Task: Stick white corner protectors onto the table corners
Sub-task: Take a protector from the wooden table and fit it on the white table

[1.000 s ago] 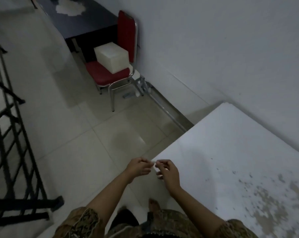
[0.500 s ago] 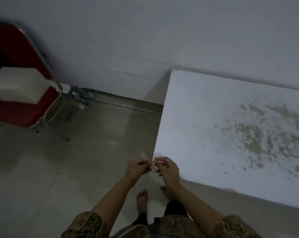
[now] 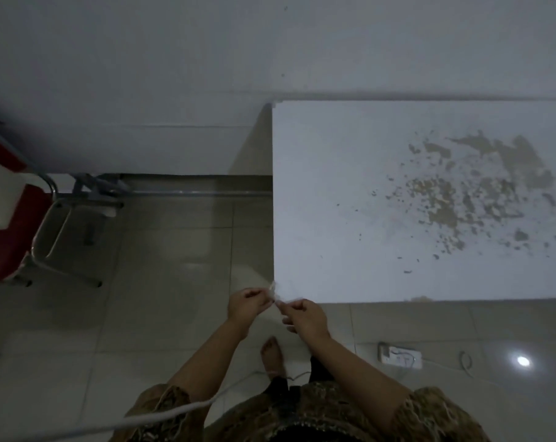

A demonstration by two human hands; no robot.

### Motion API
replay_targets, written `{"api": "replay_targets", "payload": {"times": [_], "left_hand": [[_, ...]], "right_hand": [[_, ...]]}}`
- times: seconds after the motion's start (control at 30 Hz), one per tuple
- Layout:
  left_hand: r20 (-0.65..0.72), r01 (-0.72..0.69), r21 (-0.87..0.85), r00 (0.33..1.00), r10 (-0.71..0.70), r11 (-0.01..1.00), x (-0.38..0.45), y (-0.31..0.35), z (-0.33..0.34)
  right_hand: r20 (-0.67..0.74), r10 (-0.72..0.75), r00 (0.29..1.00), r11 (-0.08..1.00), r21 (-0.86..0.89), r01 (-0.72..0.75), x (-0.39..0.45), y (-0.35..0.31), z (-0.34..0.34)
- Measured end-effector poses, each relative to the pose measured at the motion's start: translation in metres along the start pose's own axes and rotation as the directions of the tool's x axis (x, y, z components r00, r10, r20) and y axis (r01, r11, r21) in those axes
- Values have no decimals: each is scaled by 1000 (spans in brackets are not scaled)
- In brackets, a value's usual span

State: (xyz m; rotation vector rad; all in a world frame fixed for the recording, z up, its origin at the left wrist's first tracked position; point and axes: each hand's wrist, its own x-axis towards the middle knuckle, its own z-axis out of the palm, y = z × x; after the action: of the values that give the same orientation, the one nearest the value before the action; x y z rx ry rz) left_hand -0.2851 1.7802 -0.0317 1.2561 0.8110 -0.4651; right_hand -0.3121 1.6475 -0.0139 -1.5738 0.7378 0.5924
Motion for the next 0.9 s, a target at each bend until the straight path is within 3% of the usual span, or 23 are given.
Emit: {"api": "replay_targets", "payload": {"times": [0.2,0.5,0.7,0.9], "left_hand": [[24,41,44,999,-42,998,7,0,-3],[42,88,-19,995,-87,996,-2,-1,-5],[55,116,-46,992,-113,992,-4,4,-2],[53,111,11,992,-111,994,-5,4,-2]], "right_hand": [[-98,33,995,982,190,-14,-2,3,4],[-184,-6,983,991,129,30,1,13,14],[-227,119,967,941,336,-37,5,13,20],[-236,144,961,931,361,-51,4,16,17]]}}
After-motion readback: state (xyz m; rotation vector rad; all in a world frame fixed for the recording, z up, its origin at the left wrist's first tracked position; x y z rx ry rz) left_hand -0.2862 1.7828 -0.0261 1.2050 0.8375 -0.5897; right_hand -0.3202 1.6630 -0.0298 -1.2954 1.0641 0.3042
